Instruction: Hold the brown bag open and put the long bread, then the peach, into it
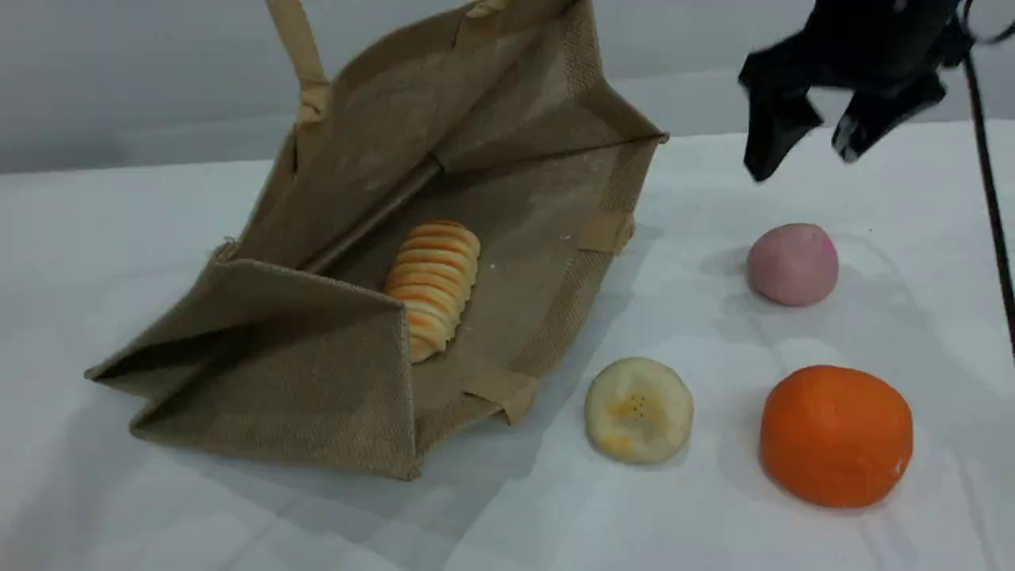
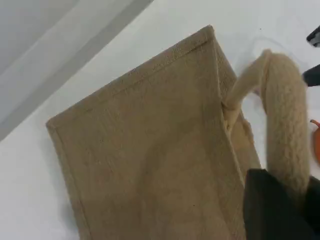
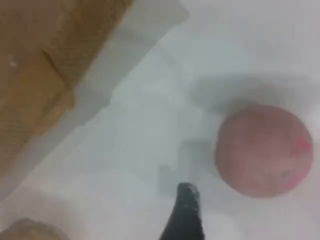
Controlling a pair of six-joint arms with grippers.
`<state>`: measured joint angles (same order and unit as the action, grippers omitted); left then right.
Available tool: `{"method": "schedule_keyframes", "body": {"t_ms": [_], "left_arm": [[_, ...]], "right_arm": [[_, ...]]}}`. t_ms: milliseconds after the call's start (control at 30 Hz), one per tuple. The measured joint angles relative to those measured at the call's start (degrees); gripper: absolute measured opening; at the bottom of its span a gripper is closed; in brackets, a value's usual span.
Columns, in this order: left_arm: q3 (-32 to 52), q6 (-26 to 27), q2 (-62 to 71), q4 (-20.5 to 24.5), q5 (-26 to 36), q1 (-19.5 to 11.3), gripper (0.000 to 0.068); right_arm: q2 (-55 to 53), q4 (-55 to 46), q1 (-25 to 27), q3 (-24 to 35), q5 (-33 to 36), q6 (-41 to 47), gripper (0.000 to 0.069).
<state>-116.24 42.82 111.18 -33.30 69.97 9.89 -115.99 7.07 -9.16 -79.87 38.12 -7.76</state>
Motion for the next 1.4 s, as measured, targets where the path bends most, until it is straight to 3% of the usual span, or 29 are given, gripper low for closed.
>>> {"method": "schedule_keyframes", "body": {"t_ms": [467,667,833,1133,1400], "left_arm": [[0.00,0.00,0.00,-0.04,0.00,0.00,0.0099],[0.00,0.00,0.00,-0.04,0.00,0.00,0.0099],[0.00,0.00,0.00,-0.04,0.00,0.00,0.0099],[0.00,0.06,0.00,-0.04,0.00,0.00,0.0099],[0.00,0.02,0.00,-0.04,0.00,0.00,0.0099]], "right_arm": [[-9.32,-2.57,0.00,-0.07,-7.15,0.61,0.0561],[-10.78,-3.02,0.00,-0.67,-8.80,0.61,0.0513],[-11.91,-5.82,0.00,-0.67,-8.64,1.58,0.0407],[-11.91,-10.94,0.00,-1.14,-5.38,2.25,0.0039],[-5.97,-17.87,0.00,-2.20,2.94,7.42,0.0021]]}}
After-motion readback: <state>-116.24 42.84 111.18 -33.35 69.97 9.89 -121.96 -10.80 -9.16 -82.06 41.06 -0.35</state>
